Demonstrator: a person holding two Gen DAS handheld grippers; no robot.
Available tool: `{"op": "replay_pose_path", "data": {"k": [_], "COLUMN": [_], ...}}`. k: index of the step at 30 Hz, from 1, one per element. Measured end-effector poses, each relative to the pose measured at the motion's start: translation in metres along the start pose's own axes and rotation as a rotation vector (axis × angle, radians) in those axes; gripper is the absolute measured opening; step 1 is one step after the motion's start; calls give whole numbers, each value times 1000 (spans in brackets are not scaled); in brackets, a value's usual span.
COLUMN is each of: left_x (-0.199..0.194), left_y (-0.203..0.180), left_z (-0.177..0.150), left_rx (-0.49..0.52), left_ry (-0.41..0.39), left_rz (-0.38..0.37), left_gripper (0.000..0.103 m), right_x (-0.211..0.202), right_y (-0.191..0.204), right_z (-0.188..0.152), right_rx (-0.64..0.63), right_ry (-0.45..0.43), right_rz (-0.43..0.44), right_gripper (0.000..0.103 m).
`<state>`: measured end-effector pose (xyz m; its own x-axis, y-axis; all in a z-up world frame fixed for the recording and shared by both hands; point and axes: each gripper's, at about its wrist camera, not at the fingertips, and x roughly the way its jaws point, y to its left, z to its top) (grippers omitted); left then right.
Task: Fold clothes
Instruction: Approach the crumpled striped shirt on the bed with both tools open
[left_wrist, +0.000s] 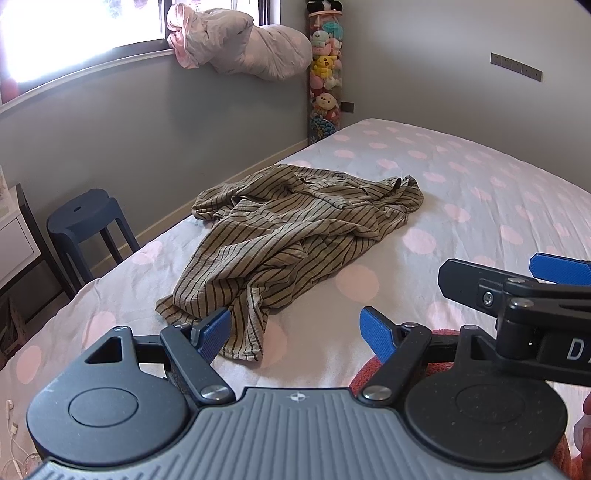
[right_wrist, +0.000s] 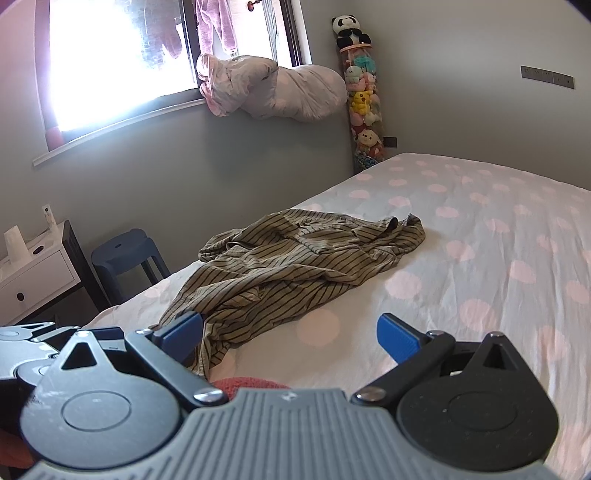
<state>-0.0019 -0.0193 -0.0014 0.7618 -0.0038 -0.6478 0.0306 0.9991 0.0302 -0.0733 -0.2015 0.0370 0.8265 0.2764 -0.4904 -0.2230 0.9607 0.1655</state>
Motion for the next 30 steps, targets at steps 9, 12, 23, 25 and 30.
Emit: {"op": "replay_pose_path", "data": {"k": [9, 12, 23, 25, 30], "left_x": [-1, 0, 3, 6, 19], "left_y": [0, -1, -3, -5, -3], "left_z": [0, 0, 0, 0, 5], "left_rx": [2, 1, 21, 32, 20], "left_ry": [0, 2, 4, 2, 22], "left_rz": [-3, -4, -11, -20, -31], "left_gripper": [76, 76, 76, 76, 76], "right_x": [-1, -1, 1, 3, 12], "right_y": [0, 1, 1, 0, -8], "right_z": [-2, -2, -2, -1, 5], "right_rx": [5, 6, -5, -3, -48], "right_ry": [-3, -3, 6, 9, -2], "right_rz": [-3, -4, 14, 22, 50], "right_gripper": [102, 102, 101, 101, 101]}}
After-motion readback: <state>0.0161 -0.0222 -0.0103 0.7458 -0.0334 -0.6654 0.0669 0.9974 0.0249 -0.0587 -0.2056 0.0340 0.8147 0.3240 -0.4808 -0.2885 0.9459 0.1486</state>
